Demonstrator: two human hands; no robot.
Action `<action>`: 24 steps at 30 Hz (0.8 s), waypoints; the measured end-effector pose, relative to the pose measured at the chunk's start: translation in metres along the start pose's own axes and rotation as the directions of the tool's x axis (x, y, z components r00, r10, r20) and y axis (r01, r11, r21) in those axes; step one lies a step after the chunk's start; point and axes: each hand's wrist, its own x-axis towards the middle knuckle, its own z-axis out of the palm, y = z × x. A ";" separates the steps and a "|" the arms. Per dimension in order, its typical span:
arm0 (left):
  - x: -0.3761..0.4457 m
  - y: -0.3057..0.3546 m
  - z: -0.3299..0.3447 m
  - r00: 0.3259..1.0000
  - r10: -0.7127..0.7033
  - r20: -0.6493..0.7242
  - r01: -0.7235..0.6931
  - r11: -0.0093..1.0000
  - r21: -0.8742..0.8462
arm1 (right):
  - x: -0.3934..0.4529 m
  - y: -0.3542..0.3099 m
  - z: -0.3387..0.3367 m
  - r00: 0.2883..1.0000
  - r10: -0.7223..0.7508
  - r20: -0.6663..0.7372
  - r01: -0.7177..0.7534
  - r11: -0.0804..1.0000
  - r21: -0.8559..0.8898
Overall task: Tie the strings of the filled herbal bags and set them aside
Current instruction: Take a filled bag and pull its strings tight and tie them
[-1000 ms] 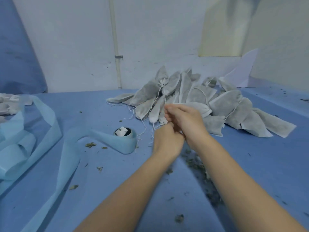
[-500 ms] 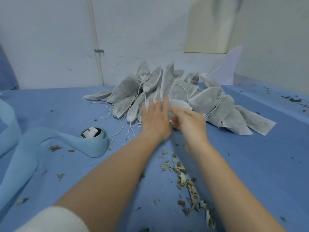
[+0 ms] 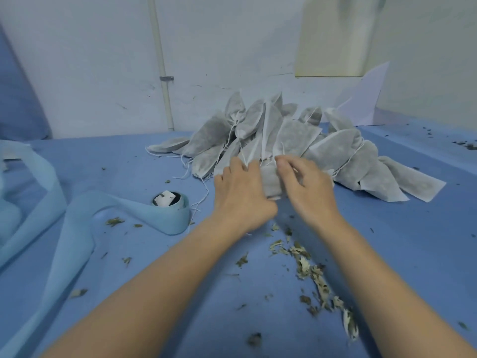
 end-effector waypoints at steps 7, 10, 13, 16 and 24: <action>-0.037 -0.017 -0.026 0.997 -0.023 0.068 0.023 1.000 0.007 | -0.009 -0.001 -0.002 0.988 0.151 0.033 -0.152 0.986 0.065; -0.041 -0.018 -0.025 0.992 -0.035 0.121 0.030 0.999 0.043 | -0.010 -0.007 0.000 0.977 0.194 0.091 -0.202 0.974 0.098; -0.040 -0.010 -0.023 0.990 -0.008 0.139 0.022 0.995 -0.100 | -0.010 -0.014 0.002 0.964 0.207 0.164 -0.237 0.953 0.189; -0.033 0.000 -0.025 0.992 -0.008 0.127 0.044 0.957 -0.286 | -0.009 -0.017 0.001 0.954 0.175 0.244 -0.234 0.943 0.235; -0.037 -0.007 -0.023 0.998 0.057 0.039 -0.049 0.981 -0.186 | -0.007 -0.011 -0.005 0.938 0.225 0.263 -0.282 0.937 0.204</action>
